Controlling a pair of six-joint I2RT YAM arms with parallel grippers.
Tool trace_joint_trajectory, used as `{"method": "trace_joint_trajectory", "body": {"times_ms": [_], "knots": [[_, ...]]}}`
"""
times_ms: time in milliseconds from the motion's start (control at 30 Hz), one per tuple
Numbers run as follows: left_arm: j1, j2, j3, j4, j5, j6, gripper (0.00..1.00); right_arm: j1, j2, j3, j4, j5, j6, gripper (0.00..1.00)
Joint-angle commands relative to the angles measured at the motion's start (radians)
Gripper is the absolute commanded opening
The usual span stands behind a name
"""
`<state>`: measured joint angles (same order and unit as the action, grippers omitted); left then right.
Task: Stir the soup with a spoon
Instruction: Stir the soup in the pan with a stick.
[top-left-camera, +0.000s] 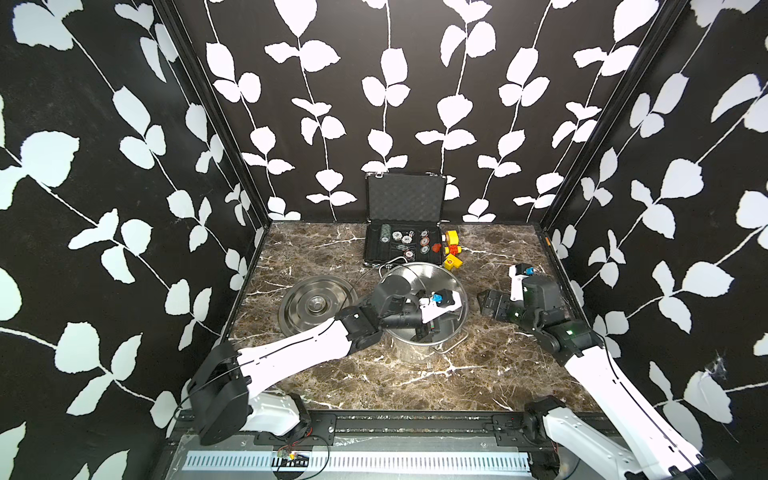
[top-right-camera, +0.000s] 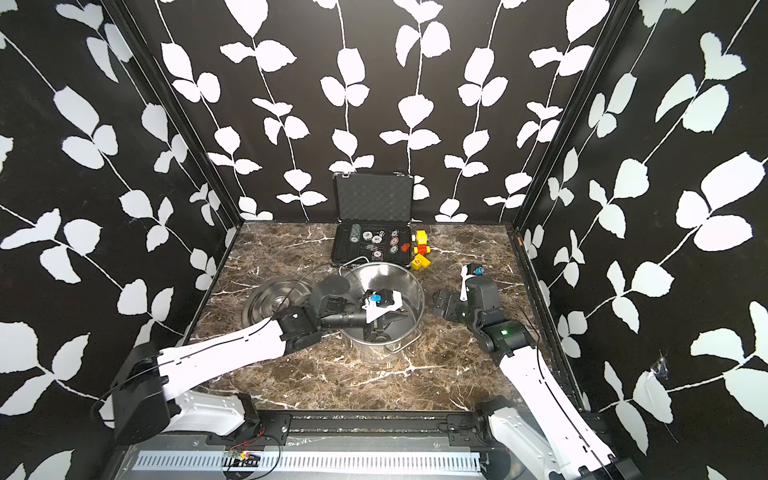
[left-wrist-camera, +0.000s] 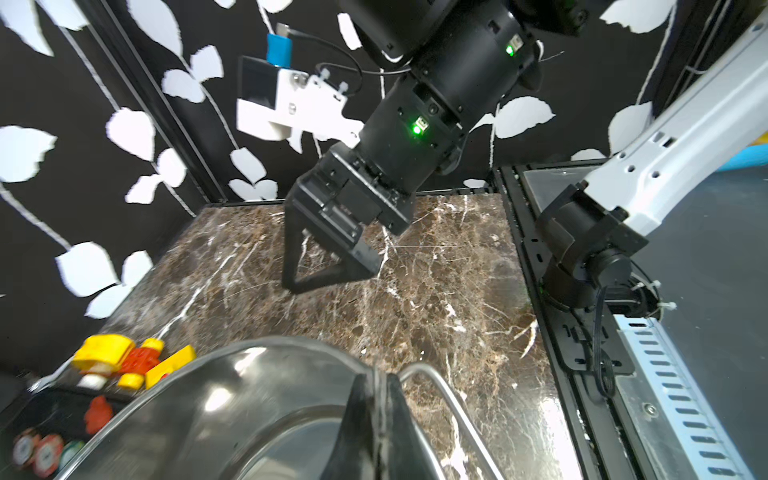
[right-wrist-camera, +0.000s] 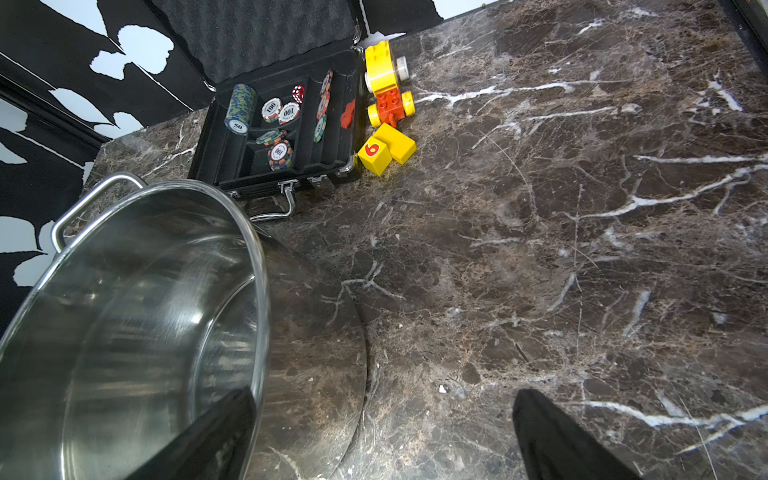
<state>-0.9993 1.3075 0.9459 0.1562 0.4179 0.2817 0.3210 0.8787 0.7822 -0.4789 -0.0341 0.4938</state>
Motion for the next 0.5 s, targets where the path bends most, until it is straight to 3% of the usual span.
{"method": "trace_joint_trajectory", "body": {"times_ms": [0, 233, 467], "knots": [[0.025, -0.077, -0.058, 0.064, -0.069, -0.036, 0.00, 0.004, -0.003, 0.002, 0.021, 0.005, 0.000, 0.99], [0.183, -0.176, -0.214, 0.297, -0.089, -0.206, 0.00, 0.005, 0.023, 0.027, 0.025, -0.012, -0.001, 0.99], [0.343, -0.195, -0.276, 0.401, -0.091, -0.296, 0.00, 0.004, 0.026, 0.035, 0.024, -0.012, -0.004, 0.99]]}}
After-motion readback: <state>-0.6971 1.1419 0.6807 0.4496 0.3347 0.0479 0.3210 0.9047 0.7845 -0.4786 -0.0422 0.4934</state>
